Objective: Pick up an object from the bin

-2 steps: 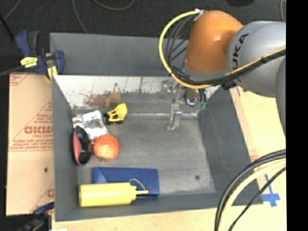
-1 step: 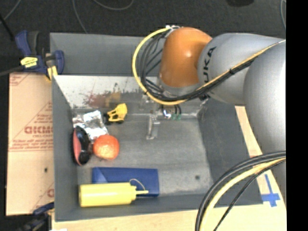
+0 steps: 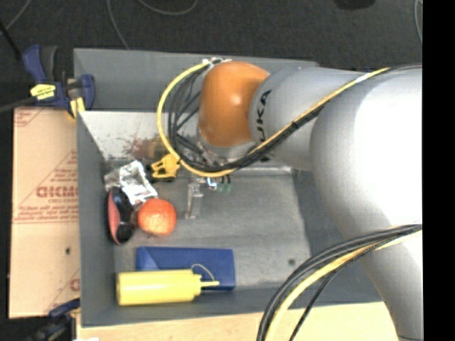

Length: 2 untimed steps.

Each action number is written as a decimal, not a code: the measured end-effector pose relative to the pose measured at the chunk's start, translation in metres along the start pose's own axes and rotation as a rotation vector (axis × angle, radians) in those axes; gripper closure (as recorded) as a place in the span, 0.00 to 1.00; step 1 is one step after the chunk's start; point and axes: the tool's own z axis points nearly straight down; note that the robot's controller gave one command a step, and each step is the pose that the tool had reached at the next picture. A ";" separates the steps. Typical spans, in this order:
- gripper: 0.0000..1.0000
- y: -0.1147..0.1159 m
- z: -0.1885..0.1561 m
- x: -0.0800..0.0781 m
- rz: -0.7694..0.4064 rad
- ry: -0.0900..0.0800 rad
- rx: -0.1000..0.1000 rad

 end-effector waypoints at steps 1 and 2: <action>0.00 0.012 0.007 0.001 0.008 0.009 0.000; 0.00 0.033 -0.056 0.021 -0.116 -0.002 0.004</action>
Offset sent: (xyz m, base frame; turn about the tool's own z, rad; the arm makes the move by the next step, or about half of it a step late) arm -0.0484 0.0714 0.0988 -0.2754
